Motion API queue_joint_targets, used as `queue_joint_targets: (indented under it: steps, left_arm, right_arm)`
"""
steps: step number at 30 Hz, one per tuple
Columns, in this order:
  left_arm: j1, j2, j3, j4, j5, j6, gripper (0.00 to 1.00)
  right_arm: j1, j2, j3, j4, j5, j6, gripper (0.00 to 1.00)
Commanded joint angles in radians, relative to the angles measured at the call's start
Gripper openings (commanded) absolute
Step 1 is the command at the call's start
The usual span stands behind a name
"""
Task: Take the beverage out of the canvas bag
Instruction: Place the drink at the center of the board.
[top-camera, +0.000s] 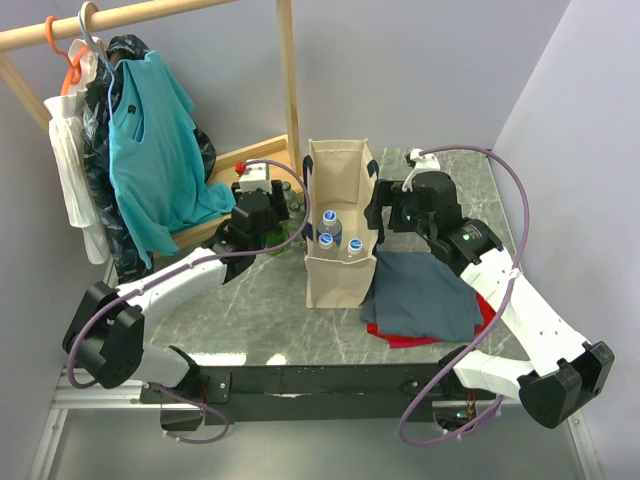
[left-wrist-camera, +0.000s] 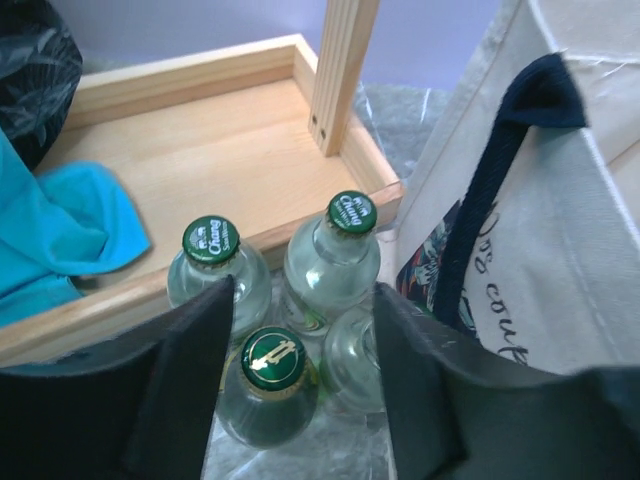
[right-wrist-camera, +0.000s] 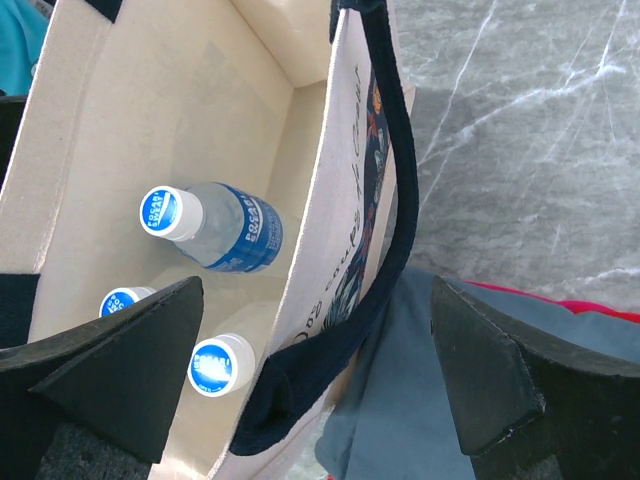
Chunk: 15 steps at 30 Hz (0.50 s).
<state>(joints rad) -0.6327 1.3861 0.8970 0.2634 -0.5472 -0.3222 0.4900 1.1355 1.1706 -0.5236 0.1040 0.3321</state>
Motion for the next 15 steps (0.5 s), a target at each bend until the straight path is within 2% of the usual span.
queue_joint_targets:
  steps: [1,15]
  left_arm:
    - [-0.009,-0.03,0.01,0.05,-0.01,-0.005,0.66]
    - [-0.016,-0.09,0.037,-0.004,-0.017,0.006,0.75]
  right_arm:
    - [-0.008,-0.031,-0.002,0.034,0.003,-0.001,1.0]
    - [-0.007,-0.04,-0.003,0.033,0.003,0.004,1.0]
